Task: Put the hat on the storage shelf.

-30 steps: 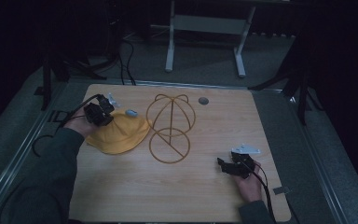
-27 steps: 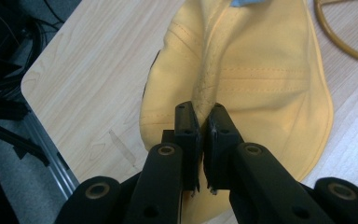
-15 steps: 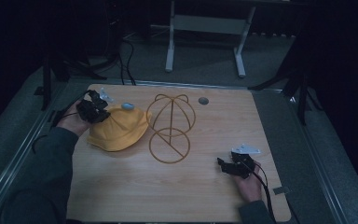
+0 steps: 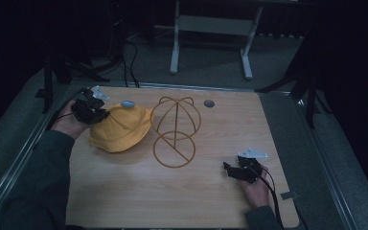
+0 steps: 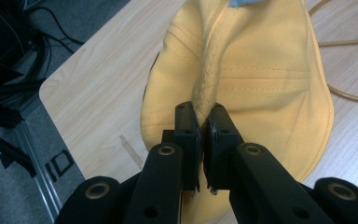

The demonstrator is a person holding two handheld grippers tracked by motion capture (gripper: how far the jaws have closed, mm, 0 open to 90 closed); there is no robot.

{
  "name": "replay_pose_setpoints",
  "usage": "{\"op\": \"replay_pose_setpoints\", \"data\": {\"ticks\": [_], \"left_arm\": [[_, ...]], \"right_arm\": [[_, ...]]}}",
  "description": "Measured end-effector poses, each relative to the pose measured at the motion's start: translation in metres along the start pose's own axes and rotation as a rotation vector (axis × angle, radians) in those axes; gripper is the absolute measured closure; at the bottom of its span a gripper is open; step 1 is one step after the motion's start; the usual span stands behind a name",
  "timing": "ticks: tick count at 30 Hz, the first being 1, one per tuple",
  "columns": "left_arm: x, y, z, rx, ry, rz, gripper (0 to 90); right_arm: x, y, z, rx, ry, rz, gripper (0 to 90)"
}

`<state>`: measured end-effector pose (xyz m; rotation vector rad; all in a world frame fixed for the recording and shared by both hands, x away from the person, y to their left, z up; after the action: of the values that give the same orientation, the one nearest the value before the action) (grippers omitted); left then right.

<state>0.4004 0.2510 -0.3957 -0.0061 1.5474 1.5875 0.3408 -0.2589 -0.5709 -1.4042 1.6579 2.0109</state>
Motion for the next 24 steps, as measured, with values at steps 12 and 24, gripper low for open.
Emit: {"op": "replay_pose_setpoints", "data": {"ticks": [12,24], "left_arm": [[0.001,0.016,0.007,0.011,0.05,-0.053,85.3],[0.004,0.031,0.014,0.039,0.092,-0.116,85.3]], "right_arm": [[0.0,0.0,0.0,0.0,0.0,0.0,29.0],[0.0,0.0,0.0,0.0,0.002,-0.001,29.1]]}}
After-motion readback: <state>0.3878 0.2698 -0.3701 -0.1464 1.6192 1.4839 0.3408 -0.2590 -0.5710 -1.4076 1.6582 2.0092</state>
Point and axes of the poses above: each handheld gripper's, and its own axes: y roughly backward along the jaws, x roughly out of its underside, z roughly to its left, the point moved 1 cm from there along -y, roughly forward along the jaws, and after that the axes turned 5 degrees about y, right-handed, at the moved point
